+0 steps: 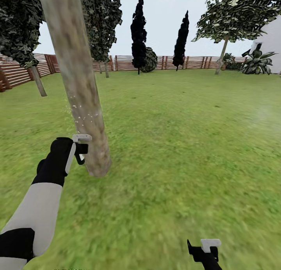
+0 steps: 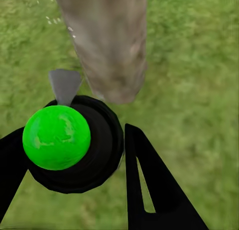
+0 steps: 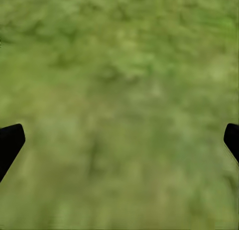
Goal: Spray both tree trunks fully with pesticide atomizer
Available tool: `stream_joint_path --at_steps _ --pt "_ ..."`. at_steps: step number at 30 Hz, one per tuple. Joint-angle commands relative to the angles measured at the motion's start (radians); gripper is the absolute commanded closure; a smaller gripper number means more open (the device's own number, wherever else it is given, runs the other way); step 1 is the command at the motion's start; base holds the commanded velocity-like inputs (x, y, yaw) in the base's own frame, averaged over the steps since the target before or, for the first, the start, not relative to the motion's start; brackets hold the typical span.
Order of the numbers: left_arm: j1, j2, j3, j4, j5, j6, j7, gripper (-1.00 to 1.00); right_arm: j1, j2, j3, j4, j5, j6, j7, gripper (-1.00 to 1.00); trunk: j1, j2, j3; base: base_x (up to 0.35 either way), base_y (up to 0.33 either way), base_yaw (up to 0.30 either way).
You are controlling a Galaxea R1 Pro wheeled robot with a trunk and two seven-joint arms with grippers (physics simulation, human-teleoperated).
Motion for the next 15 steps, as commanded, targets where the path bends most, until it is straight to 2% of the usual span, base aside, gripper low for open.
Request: stream_joint_path --at_steps 1,5,12,15 --pt "0.0 -0.001 0.0 0.0 -0.001 0.0 0.0 1.0 0.0 0.0 0.0 0.0 0.0 0.0 0.0 -1.0 0.0 0.0 0.0 0.117 -0.267 0.278" --pt "0.0 -0.003 0.0 -0.001 -0.001 0.0 0.0 1.0 0.0 0.0 0.0 0.0 0.0 0.0 0.0 -1.0 0.0 0.0 0.0 0.183 -0.236 0.194" --pt "0.0 -0.002 0.001 -0.004 -0.001 0.0 0.0 1.0 0.0 -0.007 0.0 0.001 0.001 -0.001 0.0 -1.0 0.0 0.0 0.0 0.234 -0.194 0.01" --pt "0.0 -0.002 0.002 -0.01 -0.002 0.0 0.0 1.0 0.001 -0.006 0.0 0.001 0.002 -0.001 0.0 -1.0 0.0 0.0 0.0 0.093 -0.249 0.0"
